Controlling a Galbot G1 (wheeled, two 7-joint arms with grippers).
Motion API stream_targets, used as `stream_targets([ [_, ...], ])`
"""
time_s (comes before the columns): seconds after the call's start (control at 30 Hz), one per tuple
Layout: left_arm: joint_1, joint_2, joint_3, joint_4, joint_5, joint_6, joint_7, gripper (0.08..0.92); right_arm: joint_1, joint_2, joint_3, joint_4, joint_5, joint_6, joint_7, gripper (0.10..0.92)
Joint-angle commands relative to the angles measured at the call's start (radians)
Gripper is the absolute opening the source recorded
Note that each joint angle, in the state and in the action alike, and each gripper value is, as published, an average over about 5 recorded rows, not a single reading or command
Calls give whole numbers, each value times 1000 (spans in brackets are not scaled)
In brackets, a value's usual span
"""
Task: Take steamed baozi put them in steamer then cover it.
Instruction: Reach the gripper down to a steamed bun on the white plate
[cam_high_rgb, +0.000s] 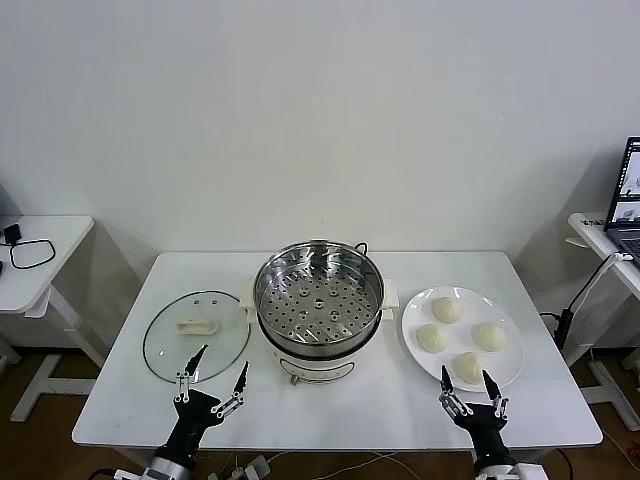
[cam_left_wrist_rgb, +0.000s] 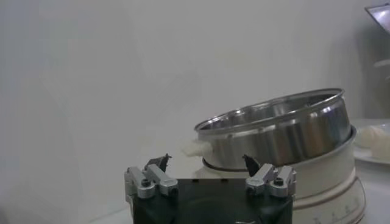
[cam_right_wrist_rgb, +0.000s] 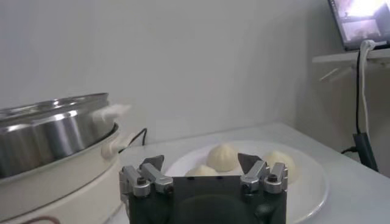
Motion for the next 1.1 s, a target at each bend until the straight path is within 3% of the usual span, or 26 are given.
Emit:
stream_targets([
  [0.03, 4, 0, 1, -11, -1, -3, 0, 823, 33, -17, 6, 7, 22, -48, 30, 823],
  [0.27, 3, 1, 3, -40, -7, -5, 0, 823, 299, -153, -23, -83, 33, -142, 71, 823],
  [0.47, 2, 3, 8, -66, -12, -4, 0, 823, 610, -295, -157, -295, 162, -191, 61, 823],
  [0.57, 1, 3, 11, -72, -12, -4, 0, 823, 751, -359, -239, -429, 203, -190, -16, 823],
  [0.83, -5, 2, 19, -71, -13, 0, -2, 823, 1053, -518, -491, -741, 210, -199, -454, 823],
  [1.1, -5, 0, 30, -88, -13, 13, -5, 823, 1426, -569, -821, -970, -55, -196, -1097, 823],
])
